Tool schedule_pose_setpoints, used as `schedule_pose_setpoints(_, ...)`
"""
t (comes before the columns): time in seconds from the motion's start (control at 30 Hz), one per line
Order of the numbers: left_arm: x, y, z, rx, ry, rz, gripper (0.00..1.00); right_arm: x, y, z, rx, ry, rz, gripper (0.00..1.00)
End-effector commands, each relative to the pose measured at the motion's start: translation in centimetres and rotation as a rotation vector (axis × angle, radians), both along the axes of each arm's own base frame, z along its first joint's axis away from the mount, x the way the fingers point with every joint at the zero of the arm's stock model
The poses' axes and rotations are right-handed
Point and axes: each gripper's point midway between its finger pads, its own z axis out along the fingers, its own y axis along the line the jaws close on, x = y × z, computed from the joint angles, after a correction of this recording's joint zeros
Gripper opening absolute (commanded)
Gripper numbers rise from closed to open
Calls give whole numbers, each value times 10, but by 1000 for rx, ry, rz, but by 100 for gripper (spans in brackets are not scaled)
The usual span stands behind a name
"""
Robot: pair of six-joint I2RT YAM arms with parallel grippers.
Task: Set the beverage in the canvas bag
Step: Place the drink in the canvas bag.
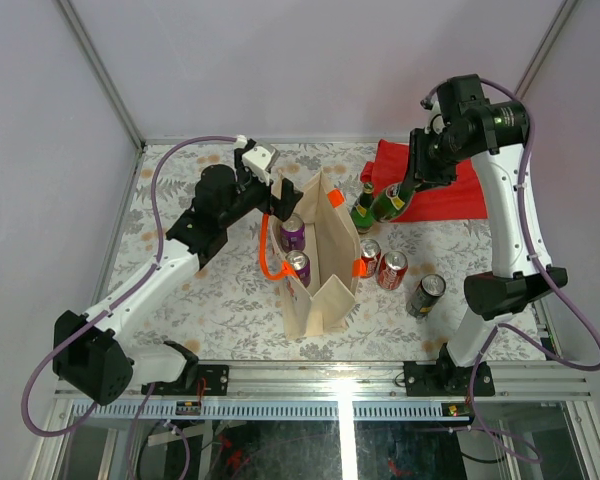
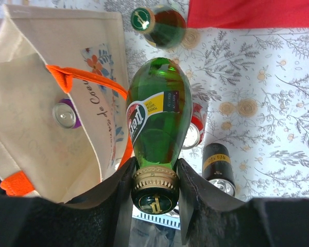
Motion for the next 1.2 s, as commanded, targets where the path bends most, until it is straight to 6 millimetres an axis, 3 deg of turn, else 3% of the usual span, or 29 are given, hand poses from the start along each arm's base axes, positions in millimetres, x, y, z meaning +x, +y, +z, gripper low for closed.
schedule_pose_setpoints(0.0,0,-5,8,-15,-21,-15,100,-4,18,58,146,-193,52,0)
schedule_pose_setpoints(1.17,0,-8,5,-6,-18,-21,100,-5,47,113,354,-345,102,0)
